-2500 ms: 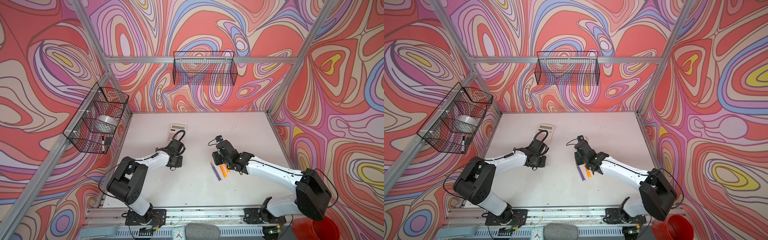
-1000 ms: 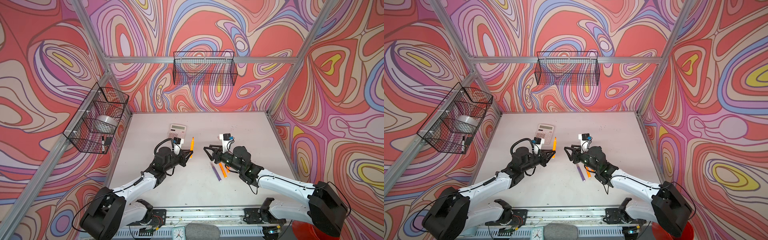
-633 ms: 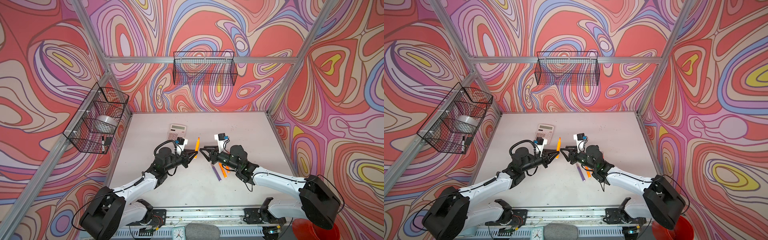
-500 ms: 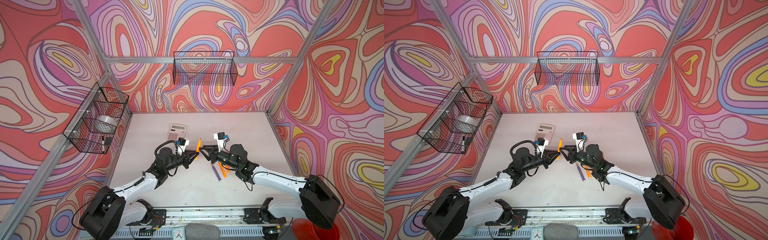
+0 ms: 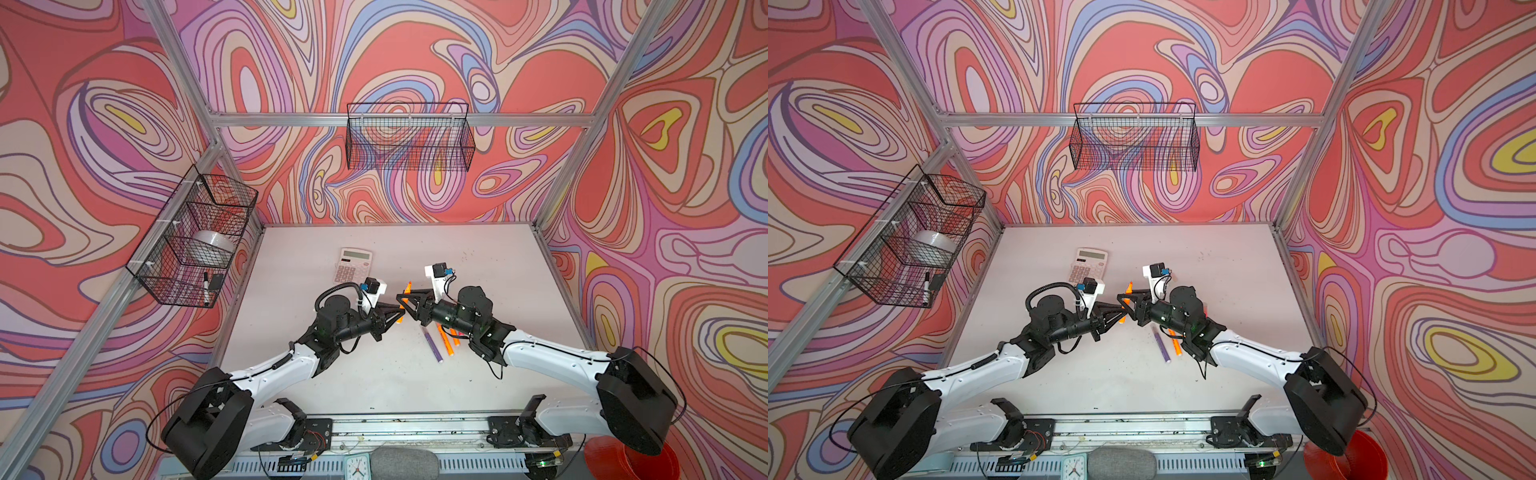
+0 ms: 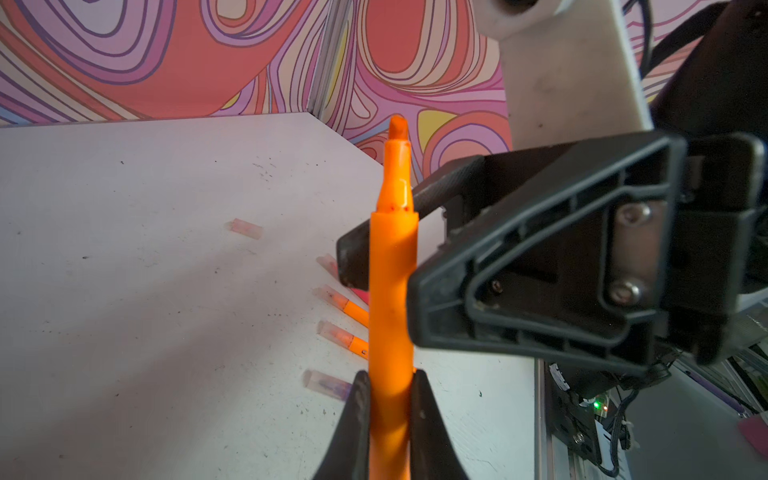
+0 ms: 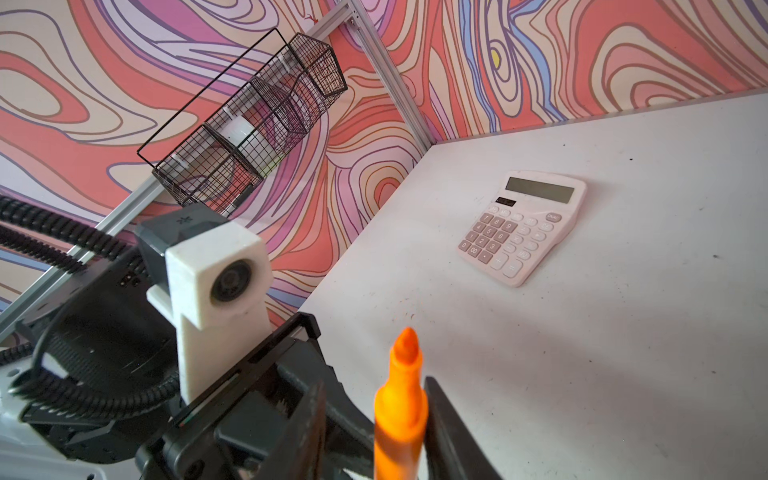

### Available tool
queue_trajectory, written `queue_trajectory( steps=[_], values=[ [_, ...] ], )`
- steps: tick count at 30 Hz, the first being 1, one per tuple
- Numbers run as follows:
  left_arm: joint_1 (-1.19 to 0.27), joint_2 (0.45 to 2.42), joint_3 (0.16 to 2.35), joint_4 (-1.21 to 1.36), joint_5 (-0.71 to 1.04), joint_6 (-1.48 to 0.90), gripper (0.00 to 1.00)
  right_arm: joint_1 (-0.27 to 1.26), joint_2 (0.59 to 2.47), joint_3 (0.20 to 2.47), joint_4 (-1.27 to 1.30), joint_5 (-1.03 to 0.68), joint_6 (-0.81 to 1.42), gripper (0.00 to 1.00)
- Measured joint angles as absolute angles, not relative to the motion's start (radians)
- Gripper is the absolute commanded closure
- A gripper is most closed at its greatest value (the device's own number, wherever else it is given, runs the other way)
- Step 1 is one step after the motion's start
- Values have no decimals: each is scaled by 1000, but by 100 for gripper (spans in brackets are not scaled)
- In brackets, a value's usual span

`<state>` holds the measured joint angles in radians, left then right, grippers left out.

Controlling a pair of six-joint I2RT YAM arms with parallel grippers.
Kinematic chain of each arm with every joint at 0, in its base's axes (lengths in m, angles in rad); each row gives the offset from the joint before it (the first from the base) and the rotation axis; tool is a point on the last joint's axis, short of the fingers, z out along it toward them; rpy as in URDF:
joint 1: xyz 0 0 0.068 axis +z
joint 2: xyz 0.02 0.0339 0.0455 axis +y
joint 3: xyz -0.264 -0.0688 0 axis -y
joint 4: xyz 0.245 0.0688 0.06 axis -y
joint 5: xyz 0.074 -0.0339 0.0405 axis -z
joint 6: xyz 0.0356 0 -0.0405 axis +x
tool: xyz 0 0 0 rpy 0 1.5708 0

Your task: Insert the pens into the pen caps

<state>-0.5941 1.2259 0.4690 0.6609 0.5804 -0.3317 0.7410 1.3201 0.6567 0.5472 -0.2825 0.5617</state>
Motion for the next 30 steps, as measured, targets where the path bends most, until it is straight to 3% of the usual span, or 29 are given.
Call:
queue_trajectory(
  steps=[9, 10, 14, 17, 20, 24, 30],
  values=[
    [-596, 1238, 479, 662, 599, -326, 100, 733, 1320, 657, 524, -275, 544, 99],
    [-596, 1238, 479, 662, 599, -326, 100, 733, 1320, 657, 524, -275, 544, 100],
    [-596, 1238, 479, 662, 600, -325, 70, 733, 1320, 657, 525, -277, 544, 100],
    [-597, 1238, 479, 663, 600, -324, 60, 741, 1327, 661, 529, -300, 549, 100],
    [-597, 1238, 479, 663, 600, -324, 59, 761, 1340, 677, 533, -318, 549, 100],
    [-597, 1238, 479, 663, 602, -324, 69, 785, 1341, 685, 532, -319, 543, 100],
    [-601, 1237, 479, 664, 599, -324, 67, 793, 1350, 702, 501, -296, 528, 100]
  ],
)
